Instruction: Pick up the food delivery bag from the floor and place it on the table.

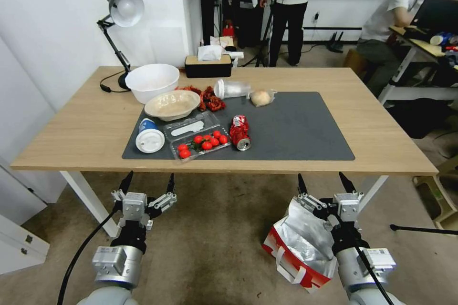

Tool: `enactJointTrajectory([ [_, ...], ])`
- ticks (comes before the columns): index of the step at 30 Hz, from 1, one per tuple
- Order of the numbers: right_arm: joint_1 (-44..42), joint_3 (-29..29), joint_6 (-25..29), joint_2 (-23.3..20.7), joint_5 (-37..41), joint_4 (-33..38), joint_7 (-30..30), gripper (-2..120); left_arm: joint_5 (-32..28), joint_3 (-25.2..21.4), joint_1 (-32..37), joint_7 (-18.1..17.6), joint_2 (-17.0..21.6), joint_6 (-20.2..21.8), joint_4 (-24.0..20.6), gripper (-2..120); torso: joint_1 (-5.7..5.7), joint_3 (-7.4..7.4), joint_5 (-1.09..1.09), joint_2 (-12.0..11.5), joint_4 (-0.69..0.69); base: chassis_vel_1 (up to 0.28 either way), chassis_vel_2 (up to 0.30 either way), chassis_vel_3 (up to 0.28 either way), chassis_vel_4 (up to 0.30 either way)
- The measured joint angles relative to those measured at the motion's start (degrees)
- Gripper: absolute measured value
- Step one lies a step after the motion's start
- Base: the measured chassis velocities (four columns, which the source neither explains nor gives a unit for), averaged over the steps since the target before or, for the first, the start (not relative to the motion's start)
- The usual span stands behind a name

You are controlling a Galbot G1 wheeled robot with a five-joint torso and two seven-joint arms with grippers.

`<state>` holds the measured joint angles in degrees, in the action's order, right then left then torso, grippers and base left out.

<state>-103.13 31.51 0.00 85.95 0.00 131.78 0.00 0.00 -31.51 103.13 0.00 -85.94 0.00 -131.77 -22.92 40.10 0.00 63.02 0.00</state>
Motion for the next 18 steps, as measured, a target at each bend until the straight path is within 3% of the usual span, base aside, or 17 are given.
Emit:
enactJointTrajectory([
  [15,-0.03,0.00,-0.07,0.02,-0.01,0.01,0.00,100,0.00,0.00,0.00,-0.01,0.00,0.00,0.00,100,0.00,0.00,0.00,0.00,0.00,0.000,0.000,0.000,0.000],
  [18,-1.67,-0.40,-2.68,1.17,-1.40,2.34,-1.08,100,-0.51,0.28,-0.05,-0.52,0.30,0.15,-0.03,100,0.00,0.00,0.02,0.00,0.01,0.000,0.000,0.000,0.000],
])
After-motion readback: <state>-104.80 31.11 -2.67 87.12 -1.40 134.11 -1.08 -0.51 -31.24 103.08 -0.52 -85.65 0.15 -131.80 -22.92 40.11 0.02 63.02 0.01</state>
